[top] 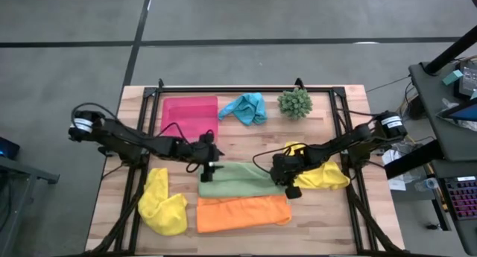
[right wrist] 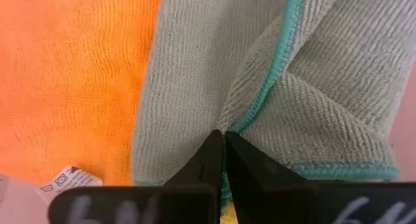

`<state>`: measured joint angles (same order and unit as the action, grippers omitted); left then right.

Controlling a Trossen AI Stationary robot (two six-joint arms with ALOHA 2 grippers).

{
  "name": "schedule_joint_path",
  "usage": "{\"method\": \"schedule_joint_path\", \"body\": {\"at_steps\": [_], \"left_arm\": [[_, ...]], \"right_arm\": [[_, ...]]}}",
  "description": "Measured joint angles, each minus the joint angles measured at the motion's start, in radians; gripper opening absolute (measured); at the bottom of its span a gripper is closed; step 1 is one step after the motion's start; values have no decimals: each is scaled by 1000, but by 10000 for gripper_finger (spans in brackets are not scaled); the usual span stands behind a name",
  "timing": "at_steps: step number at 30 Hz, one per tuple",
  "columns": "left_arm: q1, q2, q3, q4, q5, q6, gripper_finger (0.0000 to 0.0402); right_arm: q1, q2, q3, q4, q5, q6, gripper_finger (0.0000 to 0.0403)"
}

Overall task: Fold microfiber towels
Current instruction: Fold the green towel

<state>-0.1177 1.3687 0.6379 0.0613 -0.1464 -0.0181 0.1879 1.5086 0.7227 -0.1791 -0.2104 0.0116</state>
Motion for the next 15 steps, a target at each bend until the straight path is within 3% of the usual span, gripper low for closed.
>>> {"method": "schedule_joint_path", "body": {"at_steps": [7, 15], "left_arm": [[-7, 73, 9, -73, 70, -10, 215], [-103, -5, 60, -351, 104, -55, 187]], "right_arm": [[0, 2, 0, 2, 0, 4, 8], [0, 1, -1, 6, 4, 23, 8]]}}
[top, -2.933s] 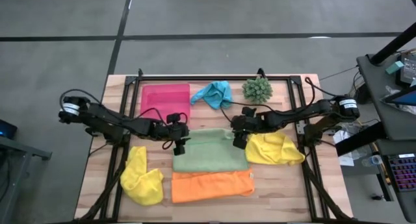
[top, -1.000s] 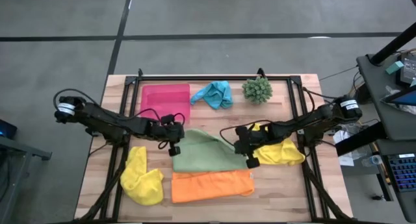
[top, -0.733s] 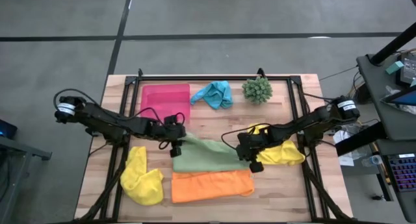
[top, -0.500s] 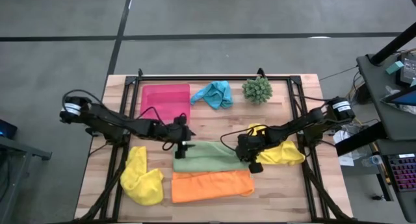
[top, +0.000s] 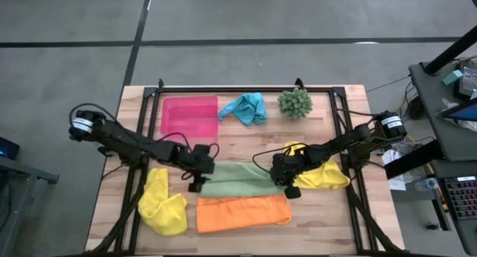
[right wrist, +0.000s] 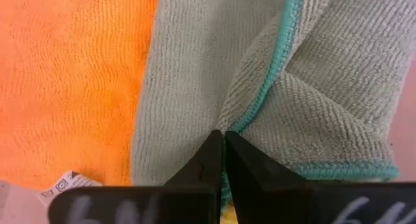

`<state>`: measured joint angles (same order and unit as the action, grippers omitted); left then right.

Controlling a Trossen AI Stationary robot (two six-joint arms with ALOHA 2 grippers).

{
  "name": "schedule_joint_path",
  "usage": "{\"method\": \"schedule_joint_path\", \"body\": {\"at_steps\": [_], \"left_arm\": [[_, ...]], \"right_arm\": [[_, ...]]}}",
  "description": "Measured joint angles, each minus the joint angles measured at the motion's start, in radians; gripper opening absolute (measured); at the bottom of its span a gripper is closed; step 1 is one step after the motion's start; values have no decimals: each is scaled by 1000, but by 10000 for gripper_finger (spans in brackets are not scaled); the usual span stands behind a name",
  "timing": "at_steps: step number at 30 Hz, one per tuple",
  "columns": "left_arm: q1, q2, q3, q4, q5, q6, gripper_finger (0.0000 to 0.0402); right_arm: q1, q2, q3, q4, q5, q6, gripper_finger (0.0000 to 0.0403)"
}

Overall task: Fold microfiber towels
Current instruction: Fold the green towel

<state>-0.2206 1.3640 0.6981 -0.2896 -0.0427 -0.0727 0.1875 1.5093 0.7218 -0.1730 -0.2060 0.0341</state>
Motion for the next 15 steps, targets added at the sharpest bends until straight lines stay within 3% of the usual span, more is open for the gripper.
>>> {"method": "schedule_joint_path", "body": {"at_steps": [5, 15], "left_arm": [[-53, 4, -20, -21, -12, 0, 178], [-59, 103, -39, -14, -68, -25, 177]], "right_arm": [[0, 0, -3, 0, 20, 13, 8], [0, 0, -4, 0, 23, 19, 8]]}}
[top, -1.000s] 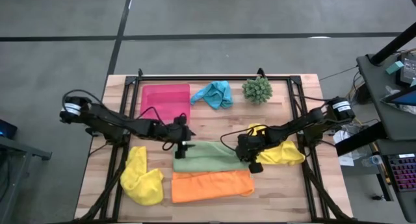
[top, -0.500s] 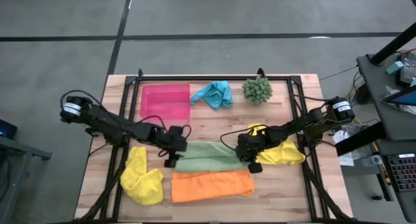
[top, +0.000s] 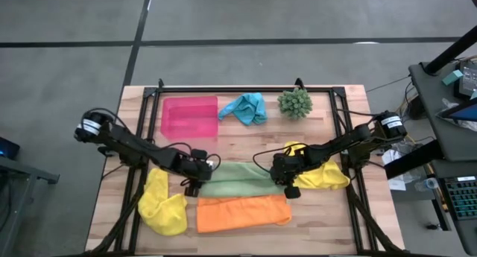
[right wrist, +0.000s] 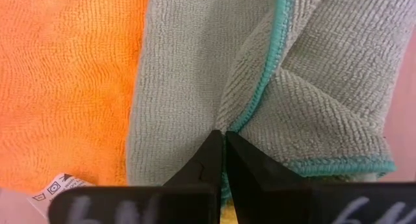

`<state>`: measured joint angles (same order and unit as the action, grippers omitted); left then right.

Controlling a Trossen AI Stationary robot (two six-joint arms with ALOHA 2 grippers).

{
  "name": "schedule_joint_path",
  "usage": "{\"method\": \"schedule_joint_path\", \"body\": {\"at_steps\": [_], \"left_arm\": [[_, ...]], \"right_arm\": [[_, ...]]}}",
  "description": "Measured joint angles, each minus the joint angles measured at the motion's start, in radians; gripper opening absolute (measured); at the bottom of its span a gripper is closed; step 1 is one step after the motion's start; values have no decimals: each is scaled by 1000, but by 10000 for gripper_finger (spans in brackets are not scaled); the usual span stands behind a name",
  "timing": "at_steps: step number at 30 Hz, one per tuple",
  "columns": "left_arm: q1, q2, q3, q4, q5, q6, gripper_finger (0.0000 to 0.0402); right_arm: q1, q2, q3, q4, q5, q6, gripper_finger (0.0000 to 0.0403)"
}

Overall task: Fold microfiber towels
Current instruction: Fold the green towel

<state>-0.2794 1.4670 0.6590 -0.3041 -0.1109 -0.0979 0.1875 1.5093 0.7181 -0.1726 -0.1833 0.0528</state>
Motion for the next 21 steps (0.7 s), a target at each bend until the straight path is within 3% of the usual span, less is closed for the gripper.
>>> {"method": "schedule_joint_path", "body": {"at_steps": [6, 17, 21], "left_arm": [[-2, 19, 6, -3, -21, 7, 151], [-2, -45, 11, -24, -22, 0, 10], [-2, -95, 8, -54, -31, -1, 5]], "right_arm": [[0, 0, 0, 0, 0, 0, 8], [0, -7, 0, -16, 2, 0, 8], [0, -20, 3, -40, 5, 0, 8]]}}
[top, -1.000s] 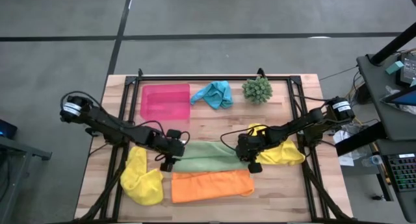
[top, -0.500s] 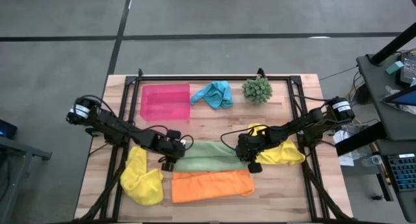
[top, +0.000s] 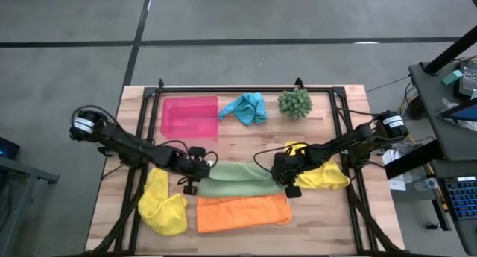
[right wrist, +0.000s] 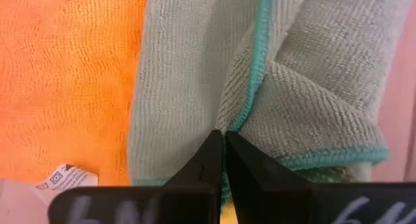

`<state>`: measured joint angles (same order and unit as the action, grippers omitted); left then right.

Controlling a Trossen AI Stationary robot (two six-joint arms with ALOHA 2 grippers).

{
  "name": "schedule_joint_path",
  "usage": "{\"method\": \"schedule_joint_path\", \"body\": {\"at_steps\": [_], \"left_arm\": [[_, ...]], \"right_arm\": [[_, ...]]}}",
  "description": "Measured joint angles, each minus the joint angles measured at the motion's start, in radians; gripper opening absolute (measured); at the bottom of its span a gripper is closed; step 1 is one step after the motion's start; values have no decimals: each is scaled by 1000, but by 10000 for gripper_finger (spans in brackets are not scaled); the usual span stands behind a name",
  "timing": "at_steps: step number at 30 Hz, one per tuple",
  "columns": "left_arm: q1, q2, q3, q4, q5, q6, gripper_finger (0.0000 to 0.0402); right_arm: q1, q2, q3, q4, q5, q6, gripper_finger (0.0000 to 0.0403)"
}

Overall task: Fold microfiber towels
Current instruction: Fold the green towel

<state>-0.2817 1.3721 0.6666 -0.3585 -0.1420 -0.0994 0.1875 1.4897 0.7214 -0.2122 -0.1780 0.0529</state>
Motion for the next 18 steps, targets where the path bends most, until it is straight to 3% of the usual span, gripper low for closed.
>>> {"method": "schedule_joint_path", "body": {"at_steps": [6, 11, 18], "left_arm": [[4, -94, -2, -36, -97, 0, 1], [15, -158, -2, -98, -223, -23, 1], [49, -182, -22, -108, -316, -29, 1]], "right_arm": [[-1, -28, 19, -60, 83, 0, 8], [-7, -64, 39, -105, 214, -2, 8], [-55, -110, 59, -159, 395, -11, 8]]}}
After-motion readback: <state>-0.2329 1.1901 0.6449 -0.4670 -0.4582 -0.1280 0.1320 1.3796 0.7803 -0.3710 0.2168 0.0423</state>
